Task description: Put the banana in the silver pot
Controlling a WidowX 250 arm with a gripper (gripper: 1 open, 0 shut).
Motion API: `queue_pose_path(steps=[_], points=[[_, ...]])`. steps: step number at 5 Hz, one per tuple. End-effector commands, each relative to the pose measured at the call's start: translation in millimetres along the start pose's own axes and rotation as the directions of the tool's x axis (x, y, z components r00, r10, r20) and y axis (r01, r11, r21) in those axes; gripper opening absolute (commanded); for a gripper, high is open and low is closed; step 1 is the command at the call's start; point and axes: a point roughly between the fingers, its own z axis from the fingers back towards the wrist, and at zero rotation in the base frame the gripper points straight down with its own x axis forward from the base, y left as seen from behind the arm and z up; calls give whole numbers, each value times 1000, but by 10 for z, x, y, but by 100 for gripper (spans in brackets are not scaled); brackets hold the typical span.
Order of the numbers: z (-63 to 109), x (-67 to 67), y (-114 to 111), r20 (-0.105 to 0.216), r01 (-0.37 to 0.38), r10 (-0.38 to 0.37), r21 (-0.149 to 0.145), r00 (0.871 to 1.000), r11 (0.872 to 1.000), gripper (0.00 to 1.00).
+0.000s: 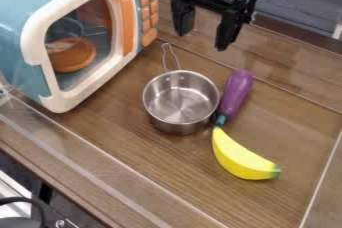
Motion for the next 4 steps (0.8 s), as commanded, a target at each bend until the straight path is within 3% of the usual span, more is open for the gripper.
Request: queue_pose_path(steps=[1,2,3,4], points=[[-214,-92,-63,-70,112,-112,-2,991,994,100],[-416,-240,-252,-106,311,-310,-12,945,950,100],[-543,-377,-444,-95,510,-508,-8,856,860,100],[-676,-472,-582,-85,673,-671,3,737,739,100]])
